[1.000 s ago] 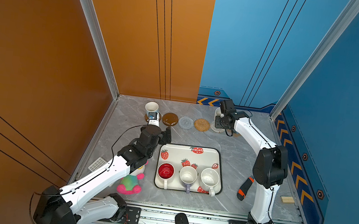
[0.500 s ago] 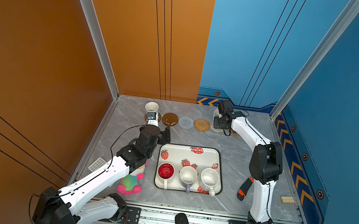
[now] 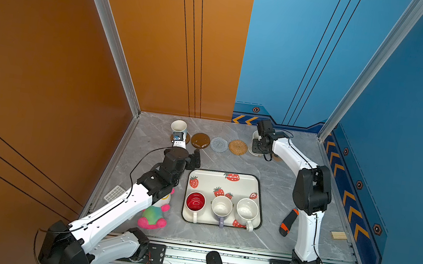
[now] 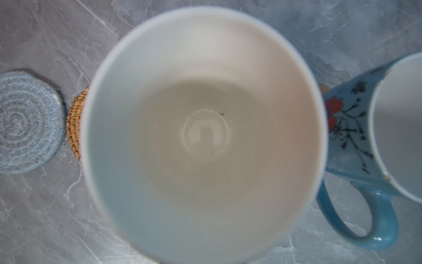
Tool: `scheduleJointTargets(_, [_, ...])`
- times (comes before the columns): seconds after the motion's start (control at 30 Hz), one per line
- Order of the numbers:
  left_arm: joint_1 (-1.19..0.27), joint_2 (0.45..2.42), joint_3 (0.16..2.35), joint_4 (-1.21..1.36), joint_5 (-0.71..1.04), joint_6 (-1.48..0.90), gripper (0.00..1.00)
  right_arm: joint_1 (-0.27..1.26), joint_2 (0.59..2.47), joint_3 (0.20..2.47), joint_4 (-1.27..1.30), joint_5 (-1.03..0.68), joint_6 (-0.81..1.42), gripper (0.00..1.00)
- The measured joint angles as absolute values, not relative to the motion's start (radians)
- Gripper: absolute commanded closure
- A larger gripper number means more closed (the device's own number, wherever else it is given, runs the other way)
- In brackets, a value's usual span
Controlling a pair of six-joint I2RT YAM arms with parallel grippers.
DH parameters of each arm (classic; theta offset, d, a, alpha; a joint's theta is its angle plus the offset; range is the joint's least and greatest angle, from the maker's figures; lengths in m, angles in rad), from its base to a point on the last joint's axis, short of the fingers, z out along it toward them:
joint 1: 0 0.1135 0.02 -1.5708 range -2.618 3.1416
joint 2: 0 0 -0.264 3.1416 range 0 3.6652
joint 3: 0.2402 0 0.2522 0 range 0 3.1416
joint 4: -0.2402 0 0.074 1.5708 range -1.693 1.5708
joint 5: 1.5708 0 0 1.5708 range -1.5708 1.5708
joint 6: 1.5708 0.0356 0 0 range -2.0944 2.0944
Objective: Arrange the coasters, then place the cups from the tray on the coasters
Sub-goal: 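Lower the white mug onto the woven multicolour coaster with the right gripper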
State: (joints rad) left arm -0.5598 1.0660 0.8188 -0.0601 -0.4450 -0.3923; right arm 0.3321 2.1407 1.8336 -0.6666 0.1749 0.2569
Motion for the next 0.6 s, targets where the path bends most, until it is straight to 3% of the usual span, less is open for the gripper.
scheduleJointTargets(0.6, [-0.557,1.074,0.819,-0.060,-0.445,-0.392,0.08,0.314,2.169,1.839,-0.664,0.157,0.263,1.00])
